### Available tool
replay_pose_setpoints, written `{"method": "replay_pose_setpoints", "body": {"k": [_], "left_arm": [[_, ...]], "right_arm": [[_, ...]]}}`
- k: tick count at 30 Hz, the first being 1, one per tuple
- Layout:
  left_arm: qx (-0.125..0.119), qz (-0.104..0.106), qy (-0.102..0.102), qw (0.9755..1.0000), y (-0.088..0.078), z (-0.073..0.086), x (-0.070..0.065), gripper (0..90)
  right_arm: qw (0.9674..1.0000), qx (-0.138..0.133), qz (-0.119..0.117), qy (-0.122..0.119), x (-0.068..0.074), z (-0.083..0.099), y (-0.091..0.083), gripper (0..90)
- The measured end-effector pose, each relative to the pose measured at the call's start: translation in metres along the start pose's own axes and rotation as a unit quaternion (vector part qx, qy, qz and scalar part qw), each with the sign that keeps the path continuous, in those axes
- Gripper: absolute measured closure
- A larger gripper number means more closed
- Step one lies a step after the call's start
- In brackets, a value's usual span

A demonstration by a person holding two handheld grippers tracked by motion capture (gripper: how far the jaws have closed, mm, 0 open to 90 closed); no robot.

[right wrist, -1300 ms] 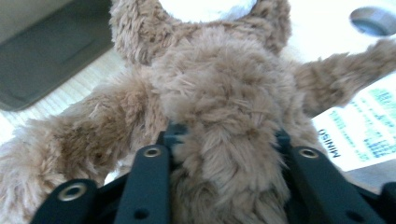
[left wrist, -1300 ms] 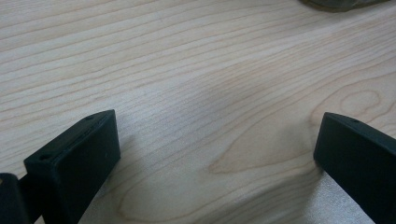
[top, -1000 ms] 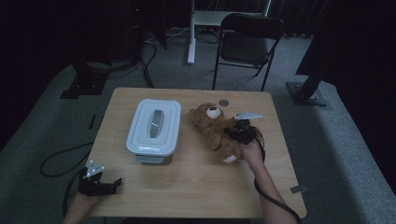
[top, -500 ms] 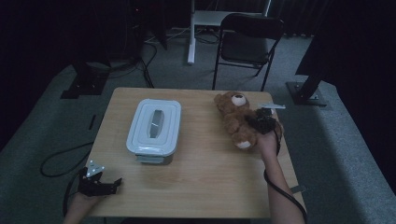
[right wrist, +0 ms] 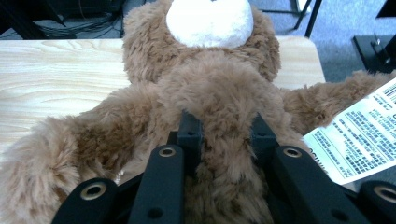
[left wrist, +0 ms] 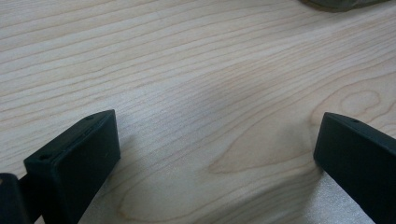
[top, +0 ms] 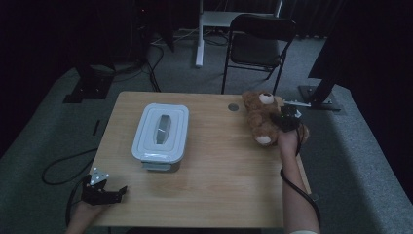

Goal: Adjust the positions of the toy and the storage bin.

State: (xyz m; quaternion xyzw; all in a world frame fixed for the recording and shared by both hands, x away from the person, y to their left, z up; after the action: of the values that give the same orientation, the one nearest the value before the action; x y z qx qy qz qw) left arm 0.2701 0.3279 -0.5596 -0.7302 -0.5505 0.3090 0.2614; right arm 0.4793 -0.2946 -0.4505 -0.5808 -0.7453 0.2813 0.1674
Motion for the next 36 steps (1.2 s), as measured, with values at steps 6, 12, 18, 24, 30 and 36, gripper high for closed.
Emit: {"method": "replay_pose_setpoints", "body": {"k": [6,12,18,24,30,36], "left_arm": [[0.0,0.0,0.0,1.0,0.0,0.0,0.0,1.2],[0.0,-0.001,0.0,1.0,0.0,0.0,0.0,1.2],[0.0,-0.001,0.0,1.0,0.0,0.0,0.0,1.1],[0.0,-0.001,0.0,1.0,0.0,0.0,0.0,1.2],[0.0,0.0,0.0,1.0,0.0,0.0,0.0,1.1],[-0.002,0.009,-0.006,0.9999,-0.001,0.0,0.002,1.1]], "right_arm": [[0.9997,0.021,0.0,0.014,0.005,0.022,0.02,63.4],[0.9995,-0.002,-0.019,0.025,0.002,0.027,0.009,41.2],[0.9988,-0.006,-0.034,0.035,0.002,0.03,-0.006,36.7],[0.998,-0.017,-0.043,0.044,0.004,0.041,-0.021,32.0],[0.9966,-0.032,-0.064,0.042,0.009,0.052,-0.037,27.4],[0.9955,-0.044,-0.084,0.002,0.026,0.051,-0.046,16.6]]}}
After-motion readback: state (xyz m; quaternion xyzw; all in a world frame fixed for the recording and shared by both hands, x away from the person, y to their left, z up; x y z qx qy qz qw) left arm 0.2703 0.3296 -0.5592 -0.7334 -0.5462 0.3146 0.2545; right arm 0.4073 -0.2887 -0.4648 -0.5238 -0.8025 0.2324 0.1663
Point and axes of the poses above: each handheld gripper's, and its own axes: y roughly forward along the jaws, z roughly out of its underside, x roughly to its left, the point moved 1 cm from there along y, roughly forward along the jaws, and after that the axes turned 15 degrees about -y, right-handed, at the moved point
